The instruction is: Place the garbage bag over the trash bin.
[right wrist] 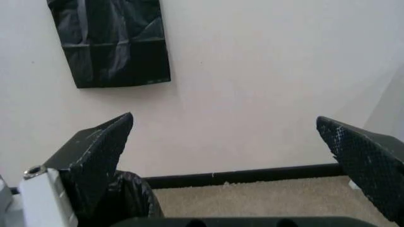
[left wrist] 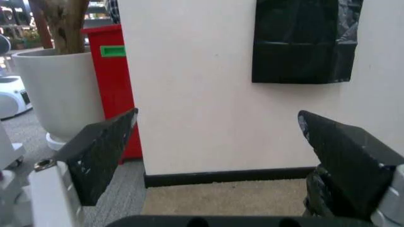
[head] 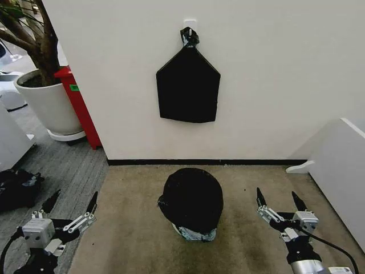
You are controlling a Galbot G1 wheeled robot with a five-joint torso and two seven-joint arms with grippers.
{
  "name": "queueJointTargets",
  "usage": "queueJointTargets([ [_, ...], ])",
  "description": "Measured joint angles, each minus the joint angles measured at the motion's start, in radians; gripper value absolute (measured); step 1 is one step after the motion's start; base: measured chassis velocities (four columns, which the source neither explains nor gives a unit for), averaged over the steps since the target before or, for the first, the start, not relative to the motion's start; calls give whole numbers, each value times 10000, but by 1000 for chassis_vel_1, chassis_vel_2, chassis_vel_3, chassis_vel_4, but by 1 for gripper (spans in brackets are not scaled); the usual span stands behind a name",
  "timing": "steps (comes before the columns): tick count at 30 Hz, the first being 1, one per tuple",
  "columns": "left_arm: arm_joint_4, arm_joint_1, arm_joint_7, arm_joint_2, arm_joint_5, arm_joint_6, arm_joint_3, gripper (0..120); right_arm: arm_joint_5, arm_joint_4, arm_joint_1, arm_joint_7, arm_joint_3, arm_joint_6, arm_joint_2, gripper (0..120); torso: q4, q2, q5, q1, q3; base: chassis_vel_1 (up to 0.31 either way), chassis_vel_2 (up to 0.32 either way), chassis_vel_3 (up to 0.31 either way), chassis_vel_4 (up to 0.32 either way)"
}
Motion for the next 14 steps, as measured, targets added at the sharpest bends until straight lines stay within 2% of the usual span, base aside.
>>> queueJointTargets([
  [14, 33, -26, -16, 28, -39, 13, 9, 100, 15, -10, 20, 17, -10, -20, -12, 100, 0, 0, 0, 0, 0, 0, 0, 0, 0],
])
